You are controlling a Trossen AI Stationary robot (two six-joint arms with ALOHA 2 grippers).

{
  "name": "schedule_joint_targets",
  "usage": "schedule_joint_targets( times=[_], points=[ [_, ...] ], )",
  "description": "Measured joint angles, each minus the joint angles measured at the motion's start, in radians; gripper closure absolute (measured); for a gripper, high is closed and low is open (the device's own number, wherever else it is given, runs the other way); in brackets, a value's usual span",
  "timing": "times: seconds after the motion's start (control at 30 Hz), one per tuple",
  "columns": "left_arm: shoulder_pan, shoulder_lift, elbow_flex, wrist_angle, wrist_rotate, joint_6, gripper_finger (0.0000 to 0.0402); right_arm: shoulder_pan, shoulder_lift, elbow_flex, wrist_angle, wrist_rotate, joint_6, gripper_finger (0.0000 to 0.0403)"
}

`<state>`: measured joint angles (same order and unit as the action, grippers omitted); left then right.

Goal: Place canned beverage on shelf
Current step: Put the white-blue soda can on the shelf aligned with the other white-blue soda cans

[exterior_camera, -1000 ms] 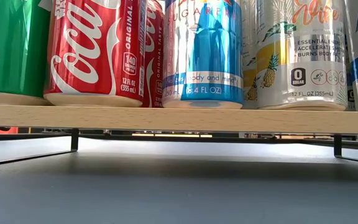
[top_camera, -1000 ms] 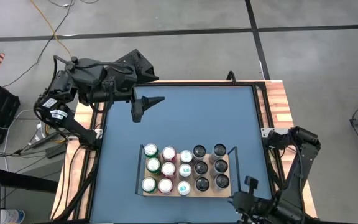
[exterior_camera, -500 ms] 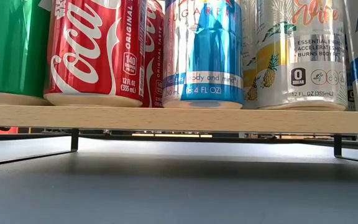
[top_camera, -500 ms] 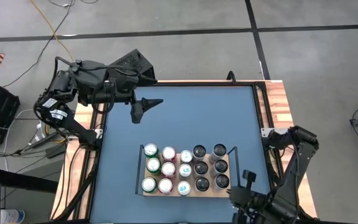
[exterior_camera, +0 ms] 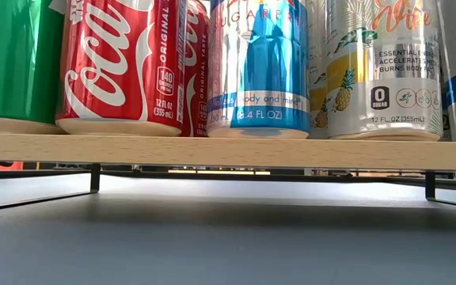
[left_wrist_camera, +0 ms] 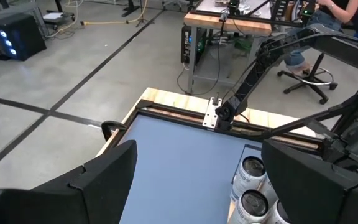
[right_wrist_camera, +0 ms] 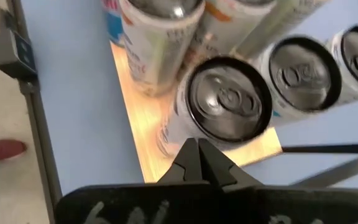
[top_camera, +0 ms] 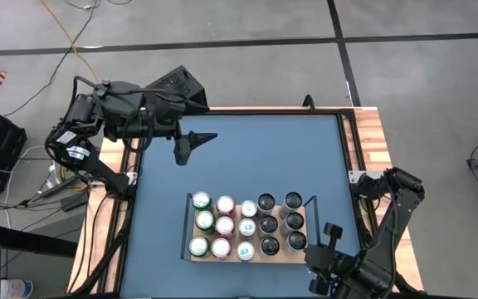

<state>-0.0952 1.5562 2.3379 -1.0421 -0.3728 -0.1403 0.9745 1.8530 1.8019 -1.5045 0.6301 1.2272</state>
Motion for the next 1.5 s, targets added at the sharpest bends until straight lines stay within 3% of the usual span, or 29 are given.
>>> schedule_joint_targets(
  times=[0.6,1.37,1.5],
  points=[
    [0.0,0.0,0.0,0.0,0.0,0.008,0.007,0.014,0.0,-0.001,-0.068,-0.013,0.026,0.0403],
    [0.0,0.0,0.0,0.0,0.0,0.005,0.007,-0.004,0.001,-0.008,-0.059,0.033,-0.021,0.0403],
    [0.0,0.0,0.0,0.005,0.002,-0.001,0.007,0.021,-0.004,0.051,-0.066,0.077,-0.011,0.0403]
  ],
)
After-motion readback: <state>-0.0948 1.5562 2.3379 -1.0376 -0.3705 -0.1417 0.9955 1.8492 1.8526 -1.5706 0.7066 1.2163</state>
